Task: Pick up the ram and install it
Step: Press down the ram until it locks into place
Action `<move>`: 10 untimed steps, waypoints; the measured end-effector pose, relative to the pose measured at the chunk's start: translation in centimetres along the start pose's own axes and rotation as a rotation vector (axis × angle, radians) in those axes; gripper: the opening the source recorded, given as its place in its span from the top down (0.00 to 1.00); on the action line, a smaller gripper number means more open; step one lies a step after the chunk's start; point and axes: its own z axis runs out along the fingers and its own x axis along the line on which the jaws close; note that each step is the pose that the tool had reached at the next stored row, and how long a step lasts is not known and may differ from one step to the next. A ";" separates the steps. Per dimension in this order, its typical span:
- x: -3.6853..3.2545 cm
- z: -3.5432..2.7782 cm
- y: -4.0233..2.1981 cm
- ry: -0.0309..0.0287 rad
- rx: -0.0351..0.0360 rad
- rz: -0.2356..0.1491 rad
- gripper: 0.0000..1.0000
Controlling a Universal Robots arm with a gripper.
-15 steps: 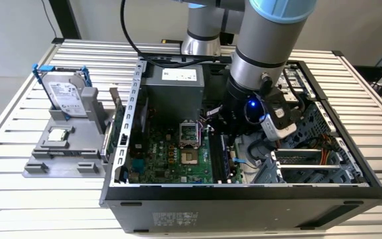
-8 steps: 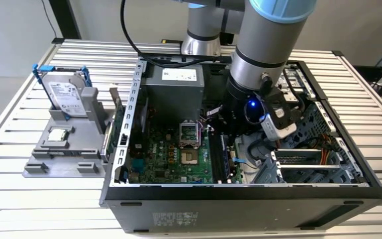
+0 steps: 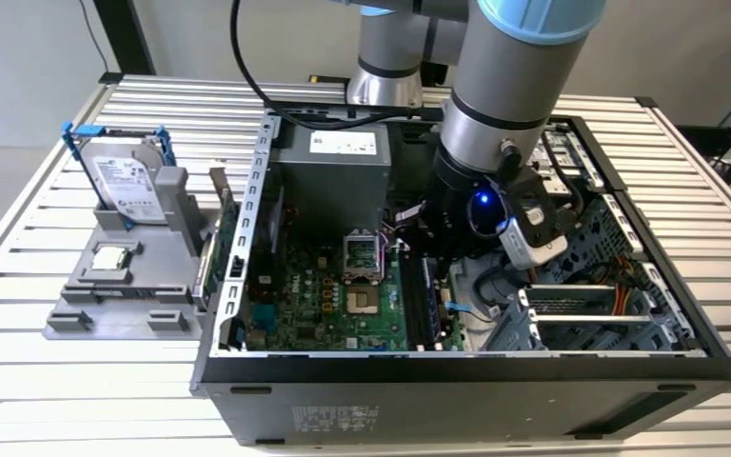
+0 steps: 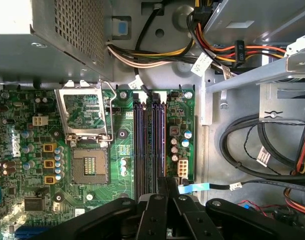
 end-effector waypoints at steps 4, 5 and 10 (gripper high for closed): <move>0.00 0.00 0.00 -0.0002 0.0000 -0.010 1.00; 0.01 0.00 0.00 -0.0003 -0.0001 -0.022 1.00; 0.00 0.00 0.00 -0.0013 -0.0007 -0.096 1.00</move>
